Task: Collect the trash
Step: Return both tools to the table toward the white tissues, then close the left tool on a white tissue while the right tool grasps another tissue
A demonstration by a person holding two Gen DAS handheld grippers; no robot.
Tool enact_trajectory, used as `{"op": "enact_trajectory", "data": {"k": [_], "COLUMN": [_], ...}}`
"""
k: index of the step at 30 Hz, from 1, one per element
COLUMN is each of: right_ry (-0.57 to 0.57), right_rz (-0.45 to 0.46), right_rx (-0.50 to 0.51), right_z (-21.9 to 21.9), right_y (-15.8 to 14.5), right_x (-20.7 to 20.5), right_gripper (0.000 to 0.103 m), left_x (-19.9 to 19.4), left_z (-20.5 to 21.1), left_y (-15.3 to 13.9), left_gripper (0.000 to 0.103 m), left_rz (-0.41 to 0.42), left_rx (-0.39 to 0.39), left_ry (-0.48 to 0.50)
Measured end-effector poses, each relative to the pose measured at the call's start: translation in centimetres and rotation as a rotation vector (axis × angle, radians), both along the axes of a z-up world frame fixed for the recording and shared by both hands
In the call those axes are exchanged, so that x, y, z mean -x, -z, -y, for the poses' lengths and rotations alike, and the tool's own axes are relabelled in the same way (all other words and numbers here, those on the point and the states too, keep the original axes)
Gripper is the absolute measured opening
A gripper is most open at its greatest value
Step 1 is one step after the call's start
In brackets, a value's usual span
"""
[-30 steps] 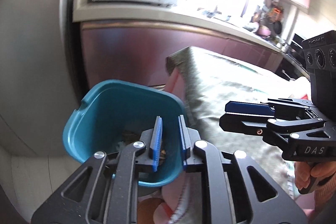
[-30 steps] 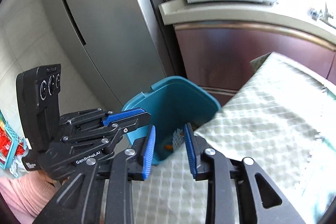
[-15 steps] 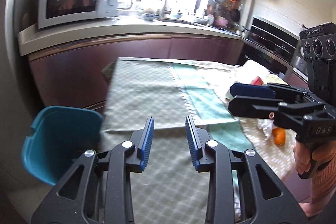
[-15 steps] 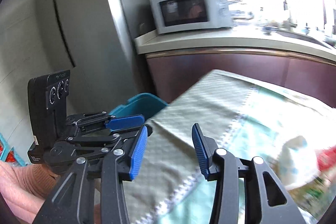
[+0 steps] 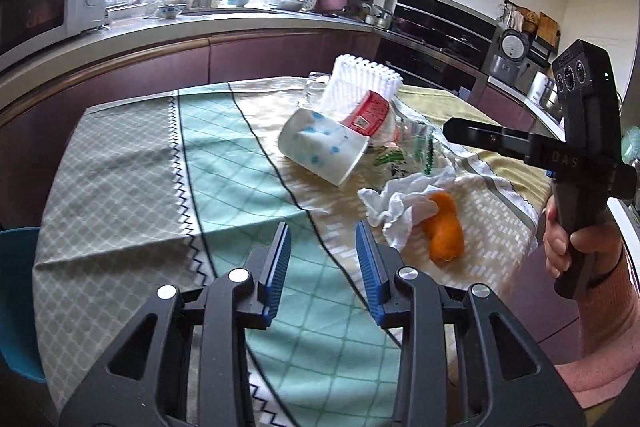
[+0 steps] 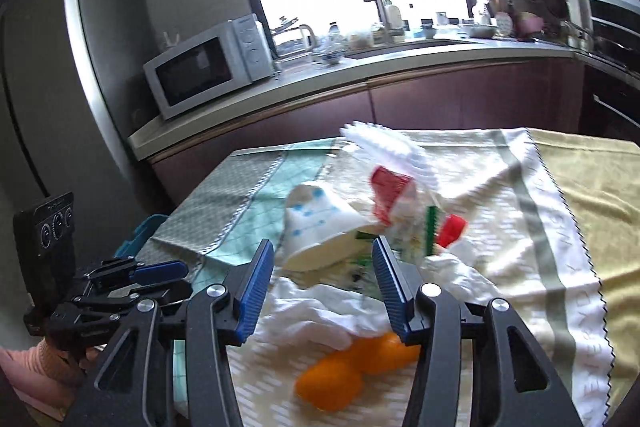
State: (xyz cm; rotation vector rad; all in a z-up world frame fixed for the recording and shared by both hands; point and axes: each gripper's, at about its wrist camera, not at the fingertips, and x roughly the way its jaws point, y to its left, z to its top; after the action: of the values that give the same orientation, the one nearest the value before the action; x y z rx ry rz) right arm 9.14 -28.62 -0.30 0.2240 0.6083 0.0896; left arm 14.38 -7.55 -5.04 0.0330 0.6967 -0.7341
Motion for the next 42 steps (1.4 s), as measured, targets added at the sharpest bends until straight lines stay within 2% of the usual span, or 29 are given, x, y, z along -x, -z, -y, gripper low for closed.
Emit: {"op": "enact_trajectory", "data": {"k": [4,9,15,21,24,27,29,31,34,39,42], "right_ry": [0.088,0.15,0.161,0.163,0.163,0.167,0.168,0.167,0.165,0.171,0.17], "right_rz": [-0.019,-0.045,-0.074,-0.084,-0.086,-0.094,-0.102,-0.108,-0.109,-0.086,-0.073], "right_rx": [-0.01,-0.033,-0.058,-0.074,-0.077,-0.084,-0.088,-0.093,-0.101,-0.101,-0.097], "right_z": [3.3,5.7,6.9,7.4,7.5,7.8,8.0,8.1,8.2,8.3,8.2], "right_y": [1.1,2.7,4.1,5.0,5.0,5.2,5.4,5.5,5.7,5.0,4.6], "right_x": [0.9,1.2,1.1,0.7,0.6,0.6,0.5,0.6,0.7,1.3,1.4], "right_gripper": [0.05,0.054,0.055,0.055,0.052,0.037,0.024,0.017,0.006,0.005,0.014], "left_x": [0.0,-0.6,-1.5,-2.3,-2.6,-2.7,-2.7,-2.8,-2.5,-1.8,-1.5], "left_z": [2.7,4.4,5.9,7.7,8.3,8.7,8.7,8.8,8.9,8.5,7.9], "left_y": [0.6,0.8,1.4,2.2,2.5,2.8,2.9,2.9,2.8,2.1,1.5], "left_gripper": [0.038,0.041,0.045,0.042,0.036,0.025,0.022,0.013,0.009,0.007,0.006], "left_rz": [-0.014,-0.034,-0.071,-0.105,-0.13,-0.139,-0.144,-0.147,-0.136,-0.114,-0.102], "left_rx": [-0.013,-0.027,-0.035,-0.058,-0.061,-0.07,-0.072,-0.07,-0.068,-0.053,-0.04], "left_ry": [0.05,0.062,0.083,0.098,0.106,0.109,0.108,0.109,0.106,0.102,0.099]}}
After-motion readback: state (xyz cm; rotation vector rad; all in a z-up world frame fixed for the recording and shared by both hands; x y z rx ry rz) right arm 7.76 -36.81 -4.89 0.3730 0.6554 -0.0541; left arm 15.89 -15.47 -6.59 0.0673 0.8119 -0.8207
